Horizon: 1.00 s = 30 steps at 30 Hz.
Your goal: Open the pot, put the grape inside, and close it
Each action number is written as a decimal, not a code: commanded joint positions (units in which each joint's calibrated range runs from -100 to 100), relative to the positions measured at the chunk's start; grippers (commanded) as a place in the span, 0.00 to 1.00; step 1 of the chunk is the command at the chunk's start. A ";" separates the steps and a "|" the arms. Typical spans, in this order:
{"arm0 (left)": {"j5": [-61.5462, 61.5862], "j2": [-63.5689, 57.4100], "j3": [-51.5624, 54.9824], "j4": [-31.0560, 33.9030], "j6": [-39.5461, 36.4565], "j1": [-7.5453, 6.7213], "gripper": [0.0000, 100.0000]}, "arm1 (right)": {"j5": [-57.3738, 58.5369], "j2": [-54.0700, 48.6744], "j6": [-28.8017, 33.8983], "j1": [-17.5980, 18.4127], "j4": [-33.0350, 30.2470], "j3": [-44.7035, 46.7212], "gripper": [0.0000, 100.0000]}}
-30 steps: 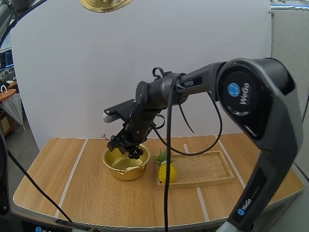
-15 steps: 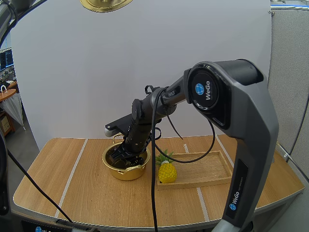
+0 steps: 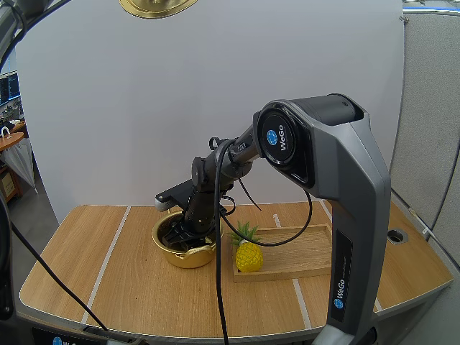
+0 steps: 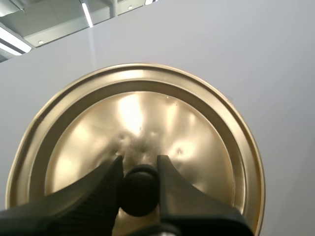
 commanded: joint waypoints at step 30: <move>-2.77 -0.39 -0.48 -0.29 -0.37 -0.11 0.00 | 6.63 -17.05 0.20 -0.07 -0.68 -1.26 1.00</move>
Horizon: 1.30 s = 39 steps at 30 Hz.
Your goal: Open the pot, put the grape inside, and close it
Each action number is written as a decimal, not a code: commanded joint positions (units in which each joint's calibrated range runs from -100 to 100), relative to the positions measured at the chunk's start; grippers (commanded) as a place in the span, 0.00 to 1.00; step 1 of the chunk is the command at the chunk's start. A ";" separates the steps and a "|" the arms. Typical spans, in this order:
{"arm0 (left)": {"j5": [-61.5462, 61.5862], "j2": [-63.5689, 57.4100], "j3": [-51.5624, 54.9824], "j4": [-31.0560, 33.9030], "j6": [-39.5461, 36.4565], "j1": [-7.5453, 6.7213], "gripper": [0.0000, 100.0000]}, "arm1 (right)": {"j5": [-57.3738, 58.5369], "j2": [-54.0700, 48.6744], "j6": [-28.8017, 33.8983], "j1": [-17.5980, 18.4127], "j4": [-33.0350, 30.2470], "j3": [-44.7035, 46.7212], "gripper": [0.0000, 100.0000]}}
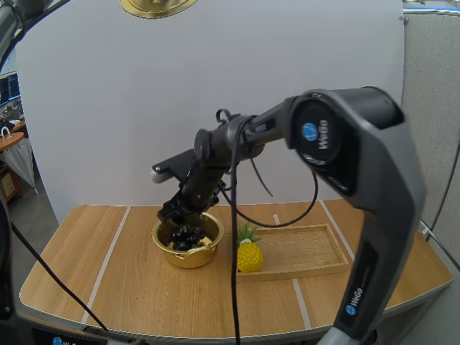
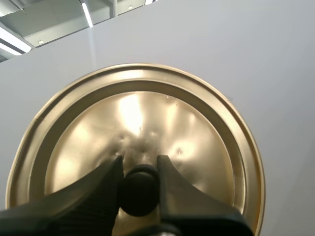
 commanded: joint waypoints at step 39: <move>-2.77 -0.39 -0.48 -0.29 -0.37 -0.11 0.00 | 32.15 -67.72 10.00 -0.07 -8.51 30.08 1.00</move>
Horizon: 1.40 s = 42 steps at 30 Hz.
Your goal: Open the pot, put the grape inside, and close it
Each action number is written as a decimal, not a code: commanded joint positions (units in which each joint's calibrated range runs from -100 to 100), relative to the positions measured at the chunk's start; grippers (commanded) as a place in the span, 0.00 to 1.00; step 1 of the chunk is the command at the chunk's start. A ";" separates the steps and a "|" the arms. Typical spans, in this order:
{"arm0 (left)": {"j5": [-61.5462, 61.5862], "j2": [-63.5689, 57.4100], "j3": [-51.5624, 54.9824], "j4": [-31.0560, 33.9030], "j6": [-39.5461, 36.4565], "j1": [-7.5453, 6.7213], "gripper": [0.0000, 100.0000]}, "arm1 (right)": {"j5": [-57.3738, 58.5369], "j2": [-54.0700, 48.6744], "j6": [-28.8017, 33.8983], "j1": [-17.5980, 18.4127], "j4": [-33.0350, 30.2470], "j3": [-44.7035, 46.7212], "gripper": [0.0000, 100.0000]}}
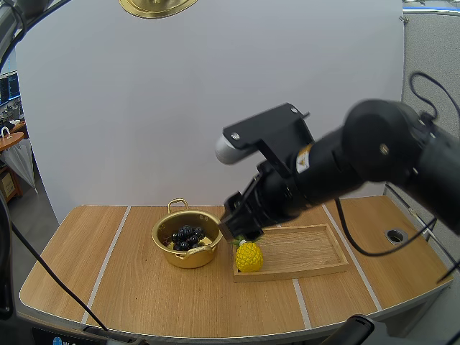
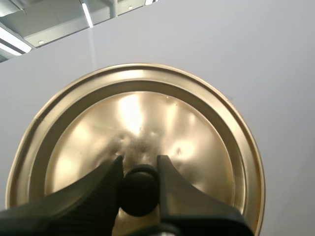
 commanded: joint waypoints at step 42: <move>-2.77 -0.39 -0.48 -0.29 -0.37 -0.11 0.00 | 2.72 -13.46 4.53 -0.73 -4.70 11.75 0.00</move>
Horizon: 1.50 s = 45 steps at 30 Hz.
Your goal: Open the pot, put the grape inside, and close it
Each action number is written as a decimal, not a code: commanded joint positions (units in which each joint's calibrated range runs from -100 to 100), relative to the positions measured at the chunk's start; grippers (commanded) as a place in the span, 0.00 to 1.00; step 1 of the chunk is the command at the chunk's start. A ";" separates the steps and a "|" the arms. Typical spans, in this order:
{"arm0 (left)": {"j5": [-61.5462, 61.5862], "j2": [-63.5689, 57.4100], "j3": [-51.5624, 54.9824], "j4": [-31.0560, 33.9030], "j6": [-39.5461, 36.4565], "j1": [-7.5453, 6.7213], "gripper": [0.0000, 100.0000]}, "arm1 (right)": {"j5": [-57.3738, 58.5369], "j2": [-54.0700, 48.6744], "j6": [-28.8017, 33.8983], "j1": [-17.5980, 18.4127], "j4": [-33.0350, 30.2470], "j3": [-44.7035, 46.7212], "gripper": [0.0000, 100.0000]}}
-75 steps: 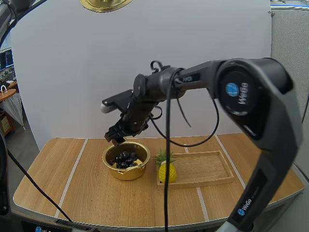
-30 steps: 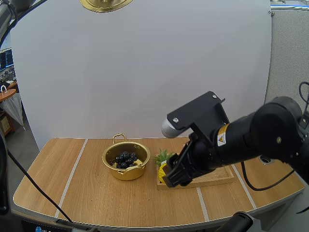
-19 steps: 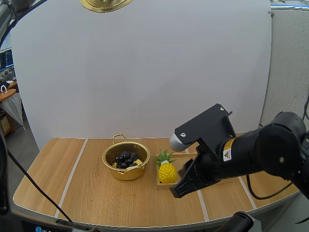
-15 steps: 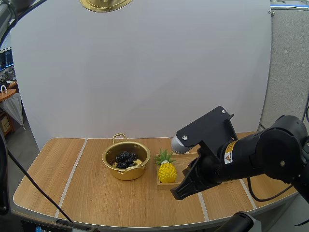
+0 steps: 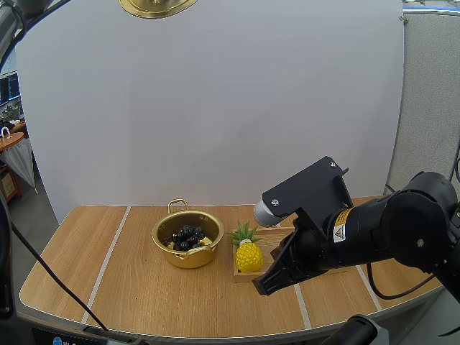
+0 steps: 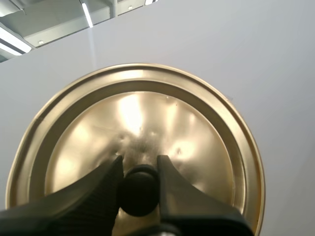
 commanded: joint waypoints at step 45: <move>42.26 -8.57 19.50 -0.59 0.11 -0.11 0.00 | -2.30 -0.66 -0.22 -0.18 0.10 0.23 0.00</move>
